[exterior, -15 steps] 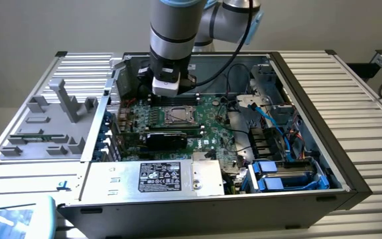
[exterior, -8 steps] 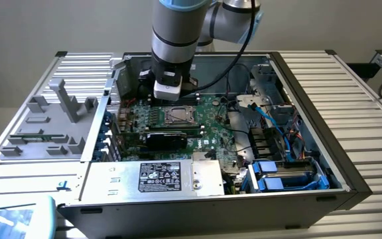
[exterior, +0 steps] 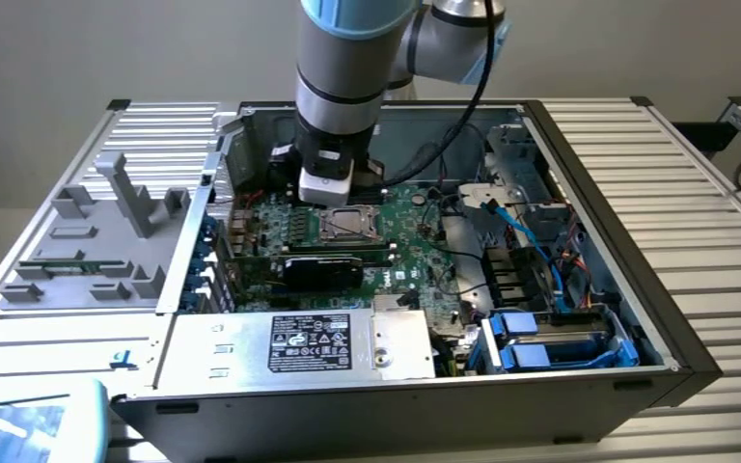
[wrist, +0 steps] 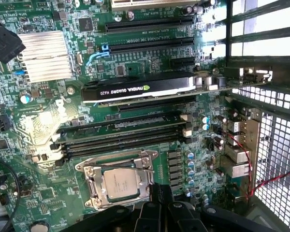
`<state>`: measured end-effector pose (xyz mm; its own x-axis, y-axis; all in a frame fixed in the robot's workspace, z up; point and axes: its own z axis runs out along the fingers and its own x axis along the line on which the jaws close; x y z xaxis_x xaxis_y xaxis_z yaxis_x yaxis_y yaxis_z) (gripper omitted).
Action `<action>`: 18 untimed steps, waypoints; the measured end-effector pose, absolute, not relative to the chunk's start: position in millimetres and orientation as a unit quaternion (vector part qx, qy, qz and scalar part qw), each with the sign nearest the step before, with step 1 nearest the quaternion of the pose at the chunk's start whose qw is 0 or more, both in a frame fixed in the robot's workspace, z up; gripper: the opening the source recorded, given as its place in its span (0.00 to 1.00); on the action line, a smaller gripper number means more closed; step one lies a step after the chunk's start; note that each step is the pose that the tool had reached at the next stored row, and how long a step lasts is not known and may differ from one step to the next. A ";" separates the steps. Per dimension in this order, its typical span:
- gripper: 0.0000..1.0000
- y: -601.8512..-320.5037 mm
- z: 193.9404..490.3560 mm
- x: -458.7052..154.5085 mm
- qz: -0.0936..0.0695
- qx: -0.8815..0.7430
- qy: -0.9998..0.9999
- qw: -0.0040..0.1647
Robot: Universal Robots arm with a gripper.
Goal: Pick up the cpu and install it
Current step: 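Install the second cpu locking lever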
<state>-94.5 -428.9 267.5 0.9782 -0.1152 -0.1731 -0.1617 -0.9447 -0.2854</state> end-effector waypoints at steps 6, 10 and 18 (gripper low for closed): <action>0.12 -435.0 258.1 -94.5 0.077 -0.983 0.071 0.151; 0.12 -437.7 252.7 -93.2 0.077 -0.983 0.072 0.151; 0.12 -437.8 241.0 -91.4 0.083 -0.982 0.072 0.153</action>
